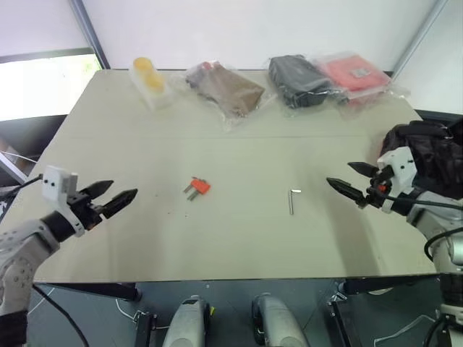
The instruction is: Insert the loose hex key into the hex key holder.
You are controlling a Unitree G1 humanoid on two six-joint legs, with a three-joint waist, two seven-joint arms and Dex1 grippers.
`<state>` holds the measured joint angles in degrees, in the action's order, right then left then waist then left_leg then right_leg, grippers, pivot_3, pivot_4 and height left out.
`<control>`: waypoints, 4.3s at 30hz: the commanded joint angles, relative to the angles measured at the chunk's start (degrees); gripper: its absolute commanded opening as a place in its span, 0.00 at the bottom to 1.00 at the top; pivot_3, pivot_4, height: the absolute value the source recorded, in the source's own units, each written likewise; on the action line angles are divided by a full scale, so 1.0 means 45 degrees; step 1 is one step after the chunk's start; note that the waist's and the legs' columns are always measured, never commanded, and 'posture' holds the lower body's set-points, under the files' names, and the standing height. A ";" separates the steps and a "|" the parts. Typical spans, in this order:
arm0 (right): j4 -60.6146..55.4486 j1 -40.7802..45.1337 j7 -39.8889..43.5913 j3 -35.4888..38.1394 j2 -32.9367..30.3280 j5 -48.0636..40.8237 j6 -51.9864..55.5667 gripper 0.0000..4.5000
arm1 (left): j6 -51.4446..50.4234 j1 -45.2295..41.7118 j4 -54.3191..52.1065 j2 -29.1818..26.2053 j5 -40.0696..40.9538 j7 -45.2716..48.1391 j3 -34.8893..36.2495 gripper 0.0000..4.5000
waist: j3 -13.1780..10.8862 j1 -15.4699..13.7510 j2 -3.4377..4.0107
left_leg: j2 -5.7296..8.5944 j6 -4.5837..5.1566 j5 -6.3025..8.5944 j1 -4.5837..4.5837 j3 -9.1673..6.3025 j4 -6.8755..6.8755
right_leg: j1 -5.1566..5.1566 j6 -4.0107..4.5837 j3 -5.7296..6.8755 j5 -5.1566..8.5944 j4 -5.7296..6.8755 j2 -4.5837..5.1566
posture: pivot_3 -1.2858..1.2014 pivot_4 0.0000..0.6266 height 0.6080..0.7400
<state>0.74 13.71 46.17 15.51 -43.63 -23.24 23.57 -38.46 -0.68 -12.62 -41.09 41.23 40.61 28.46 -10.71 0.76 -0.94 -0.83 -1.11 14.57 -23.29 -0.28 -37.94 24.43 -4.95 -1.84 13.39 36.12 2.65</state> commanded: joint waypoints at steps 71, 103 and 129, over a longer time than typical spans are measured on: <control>0.6689 0.4708 -0.3582 -0.7628 0.9949 0.5719 -0.3826 0.22 | 0.0252 -0.1820 -0.0323 -0.1644 -0.1272 0.1941 -0.1745 0.98 | 0.0005 0.0375 -0.0005 | -0.0010 -0.0006 0.0000 0.0005 -0.0055 0.0018 | 0.0030 -0.0048 0.0008 -0.0034 0.0038 0.0017 | 0.52 0.24 1.00; 0.9540 1.1651 -0.0115 -0.8542 0.0585 0.9730 -1.9222 0.22 | 0.3756 -1.3320 1.4088 0.4596 -0.3523 0.9113 -0.6052 0.98 | -0.0063 0.0403 -0.0007 | 0.0051 -0.0026 -0.0018 -0.0025 -0.0012 0.0006 | 0.0056 -0.0060 0.0010 -0.0037 0.0051 -0.0014 | 0.52 0.24 1.00; 0.7627 1.0494 -0.0600 -0.7673 0.0940 0.8720 -1.6889 0.22 | 0.4890 -1.4524 1.6202 0.5966 -0.3884 0.8696 -0.4822 0.98 | -0.0064 0.0366 -0.0007 | 0.0057 -0.0028 -0.0020 -0.0029 -0.0017 -0.0012 | 0.0049 -0.0061 0.0009 -0.0037 0.0061 -0.0006 | 0.52 0.24 1.00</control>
<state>36.96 60.69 44.34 -21.49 -39.27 17.22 -52.66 -17.19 -63.58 60.77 -14.24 23.51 79.76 5.46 -11.00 2.41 -0.98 -0.57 -1.23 14.48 -23.42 -0.36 -37.99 24.66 -5.23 -1.80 13.22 36.39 2.62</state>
